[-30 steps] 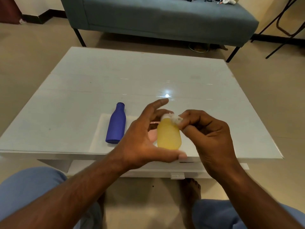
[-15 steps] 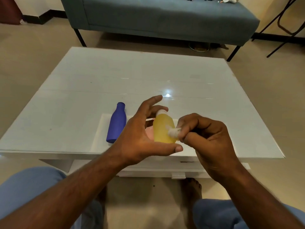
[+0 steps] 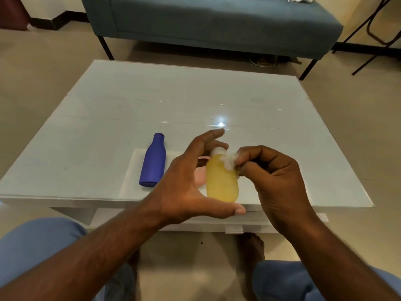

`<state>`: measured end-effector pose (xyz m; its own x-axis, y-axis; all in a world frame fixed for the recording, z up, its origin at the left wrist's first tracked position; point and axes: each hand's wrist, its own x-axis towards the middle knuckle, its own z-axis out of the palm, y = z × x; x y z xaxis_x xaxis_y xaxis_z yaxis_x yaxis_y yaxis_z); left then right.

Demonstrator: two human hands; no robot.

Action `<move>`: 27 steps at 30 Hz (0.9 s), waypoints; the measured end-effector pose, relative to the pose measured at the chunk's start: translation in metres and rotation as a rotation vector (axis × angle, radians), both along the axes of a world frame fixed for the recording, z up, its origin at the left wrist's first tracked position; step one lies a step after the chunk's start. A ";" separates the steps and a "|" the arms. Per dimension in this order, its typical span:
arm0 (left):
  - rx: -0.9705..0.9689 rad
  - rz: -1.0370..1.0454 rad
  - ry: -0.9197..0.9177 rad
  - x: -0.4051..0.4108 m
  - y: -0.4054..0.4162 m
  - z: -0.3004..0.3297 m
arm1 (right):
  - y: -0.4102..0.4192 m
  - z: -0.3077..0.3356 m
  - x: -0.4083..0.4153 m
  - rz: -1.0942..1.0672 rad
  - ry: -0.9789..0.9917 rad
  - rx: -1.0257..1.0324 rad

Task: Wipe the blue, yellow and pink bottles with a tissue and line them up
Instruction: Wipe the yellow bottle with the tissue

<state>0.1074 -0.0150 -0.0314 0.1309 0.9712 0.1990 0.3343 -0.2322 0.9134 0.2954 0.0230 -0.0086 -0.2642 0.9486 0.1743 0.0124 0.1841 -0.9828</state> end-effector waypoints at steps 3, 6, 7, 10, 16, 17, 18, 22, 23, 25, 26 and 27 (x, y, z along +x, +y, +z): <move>-0.009 -0.028 0.024 0.003 -0.002 0.000 | 0.002 -0.003 0.002 -0.107 -0.079 -0.047; 0.020 0.011 0.075 0.000 0.005 0.000 | 0.000 -0.006 0.002 -0.197 -0.150 -0.111; 0.031 0.019 0.100 -0.001 0.007 0.000 | 0.000 -0.007 0.001 -0.218 -0.157 -0.156; 0.053 -0.001 0.207 -0.004 0.007 0.001 | 0.002 -0.007 -0.001 -0.151 -0.105 -0.360; 0.098 -0.034 0.270 0.000 0.003 -0.002 | -0.005 0.000 -0.009 0.073 0.039 -0.619; 0.093 -0.013 0.210 0.000 0.004 -0.002 | -0.003 0.001 -0.009 0.065 0.100 -0.664; 0.086 0.007 0.149 0.000 0.005 -0.003 | -0.002 0.001 -0.008 0.049 0.163 -0.708; 0.045 0.005 0.016 -0.001 0.008 -0.002 | -0.001 0.003 -0.006 0.070 0.347 -0.837; 0.026 -0.012 -0.009 -0.001 0.007 -0.001 | -0.002 0.003 -0.006 0.083 0.366 -0.856; -0.011 -0.043 -0.043 -0.001 0.006 0.000 | -0.004 0.003 -0.004 0.093 0.370 -0.854; -0.022 -0.049 -0.048 0.000 0.006 -0.001 | -0.005 0.004 -0.004 0.095 0.357 -0.834; -0.028 -0.049 -0.048 0.000 0.006 -0.001 | -0.006 0.005 -0.005 0.090 0.316 -0.793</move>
